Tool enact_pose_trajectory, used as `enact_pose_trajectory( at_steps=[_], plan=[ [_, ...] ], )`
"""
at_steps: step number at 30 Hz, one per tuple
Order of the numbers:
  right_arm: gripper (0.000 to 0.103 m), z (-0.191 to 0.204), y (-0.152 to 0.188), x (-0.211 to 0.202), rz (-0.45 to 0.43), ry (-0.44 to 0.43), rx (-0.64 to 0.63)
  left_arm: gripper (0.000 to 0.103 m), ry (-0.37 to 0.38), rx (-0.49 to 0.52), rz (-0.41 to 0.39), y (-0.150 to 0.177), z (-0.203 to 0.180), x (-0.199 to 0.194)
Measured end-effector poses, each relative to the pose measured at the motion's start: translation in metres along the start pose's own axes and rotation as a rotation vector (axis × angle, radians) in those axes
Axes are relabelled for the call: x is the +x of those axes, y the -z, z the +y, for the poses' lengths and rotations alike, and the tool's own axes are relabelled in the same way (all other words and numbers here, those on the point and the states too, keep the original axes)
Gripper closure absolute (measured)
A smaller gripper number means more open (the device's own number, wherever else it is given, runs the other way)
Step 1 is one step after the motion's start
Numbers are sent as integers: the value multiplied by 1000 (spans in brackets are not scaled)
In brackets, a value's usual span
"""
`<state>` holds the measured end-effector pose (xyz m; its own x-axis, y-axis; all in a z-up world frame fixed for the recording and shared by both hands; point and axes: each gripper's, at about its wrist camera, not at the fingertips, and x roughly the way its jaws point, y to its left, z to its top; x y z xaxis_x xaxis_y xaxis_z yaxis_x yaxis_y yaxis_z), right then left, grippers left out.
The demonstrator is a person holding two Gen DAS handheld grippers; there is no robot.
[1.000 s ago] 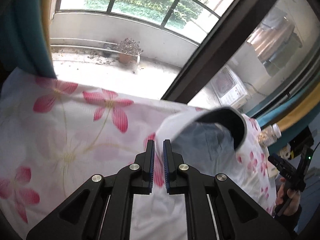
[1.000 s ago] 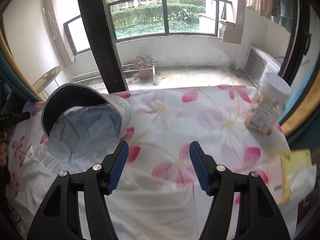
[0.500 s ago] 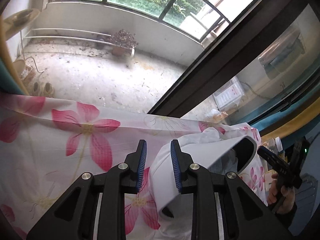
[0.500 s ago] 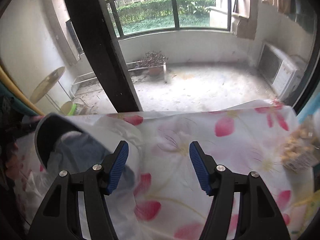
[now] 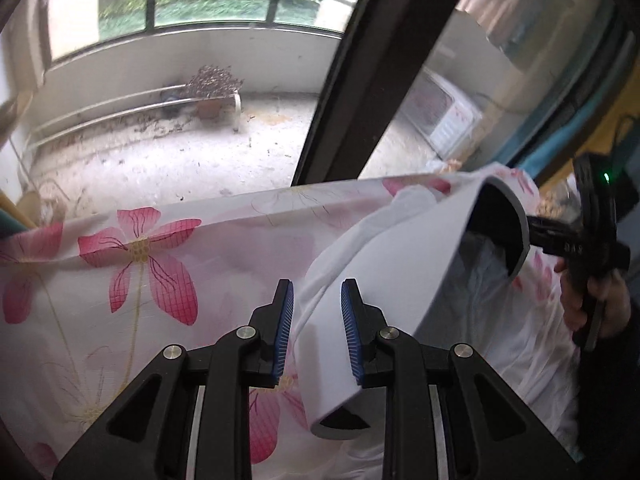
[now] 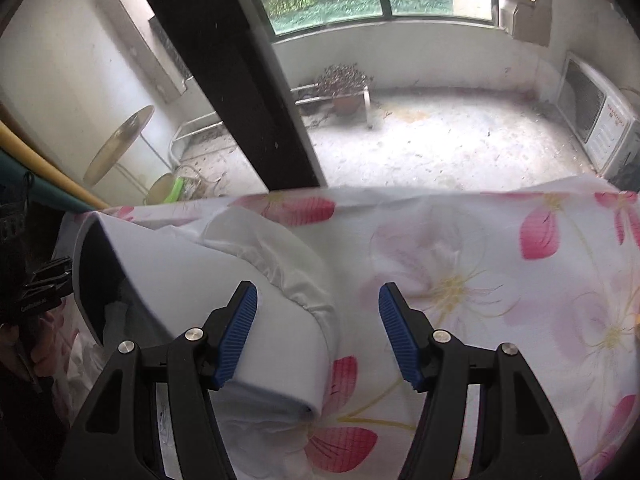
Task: Fold large clothes
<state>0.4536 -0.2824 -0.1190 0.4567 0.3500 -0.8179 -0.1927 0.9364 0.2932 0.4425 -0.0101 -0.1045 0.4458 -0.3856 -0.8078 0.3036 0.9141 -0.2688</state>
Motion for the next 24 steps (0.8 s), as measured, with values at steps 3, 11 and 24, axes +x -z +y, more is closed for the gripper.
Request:
enact_pose_trajectory(
  at_steps=[3,11,24],
  plan=[
    [39,0,8,6,33,-16,-8,77,11,17,13,4,2,-3],
    [39,0,24,-1,35,4,-63,76,122,-141,-30,-7,38,-25],
    [39,5,37,-24,-4,44,-138,77,17,74,59,15,-11,-6]
  ],
)
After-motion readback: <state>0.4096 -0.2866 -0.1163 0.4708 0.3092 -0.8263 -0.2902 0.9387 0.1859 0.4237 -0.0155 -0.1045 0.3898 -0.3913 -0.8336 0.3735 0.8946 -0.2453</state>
